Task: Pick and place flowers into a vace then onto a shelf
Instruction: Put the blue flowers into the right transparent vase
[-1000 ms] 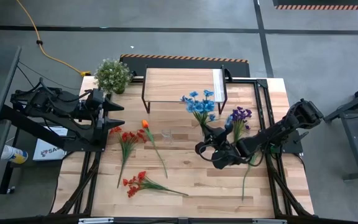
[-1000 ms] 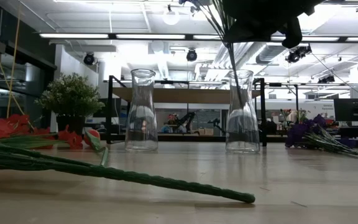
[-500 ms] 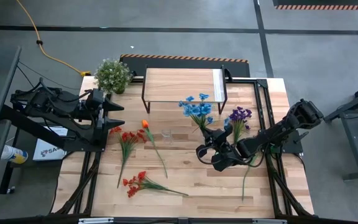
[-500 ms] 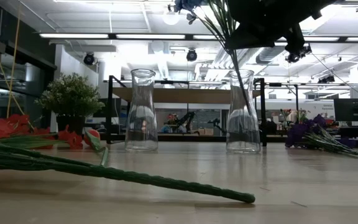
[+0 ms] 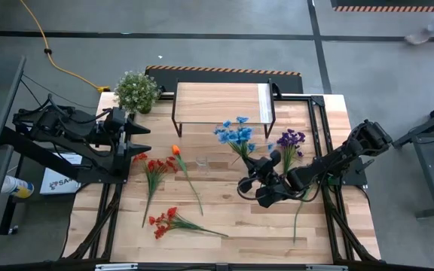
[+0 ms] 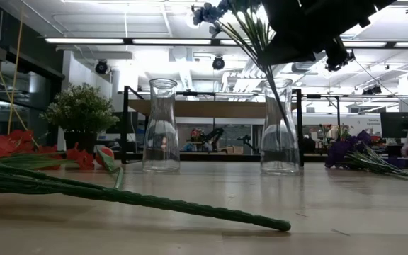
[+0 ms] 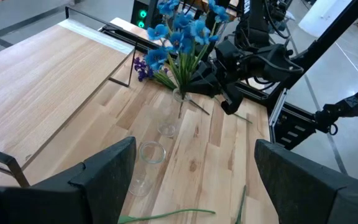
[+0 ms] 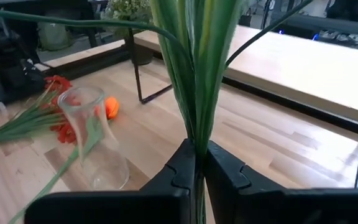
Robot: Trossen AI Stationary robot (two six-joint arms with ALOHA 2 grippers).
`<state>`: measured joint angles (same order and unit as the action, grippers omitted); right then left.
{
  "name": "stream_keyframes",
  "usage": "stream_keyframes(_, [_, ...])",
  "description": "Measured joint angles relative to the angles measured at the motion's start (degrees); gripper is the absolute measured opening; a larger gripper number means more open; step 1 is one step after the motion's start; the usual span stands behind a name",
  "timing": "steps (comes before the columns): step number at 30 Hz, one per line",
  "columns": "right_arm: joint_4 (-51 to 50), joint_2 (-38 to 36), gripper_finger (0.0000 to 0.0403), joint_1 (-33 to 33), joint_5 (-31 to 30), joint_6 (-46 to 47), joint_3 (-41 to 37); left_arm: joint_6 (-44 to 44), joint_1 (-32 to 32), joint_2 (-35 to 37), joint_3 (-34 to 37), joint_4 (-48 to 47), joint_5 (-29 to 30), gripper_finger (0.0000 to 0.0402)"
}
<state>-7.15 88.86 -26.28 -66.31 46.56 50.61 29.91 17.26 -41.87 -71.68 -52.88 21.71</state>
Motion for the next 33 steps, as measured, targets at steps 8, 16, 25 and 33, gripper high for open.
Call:
stream_keyframes(8, [-0.8,0.0,0.003,0.0,1.8,0.0,0.0,0.0,0.0,0.0,0.0,0.0,0.0,0.036])
stream_keyframes(16, [-0.8,0.0,0.0047,0.0,1.8,0.0,0.0,0.0,0.0,0.0,0.0,0.0,0.0,0.036])
stream_keyframes(25, [-0.8,-1.9,0.0096,0.0,2.1,-2.1,0.0,0.0,0.0,0.0,0.0,0.0,0.0,0.036])
stream_keyframes(33, [-2.3,-4.9,0.0141,0.0,6.8,-6.9,0.0,0.0,0.0,0.0,0.0,0.0,0.0,0.036])
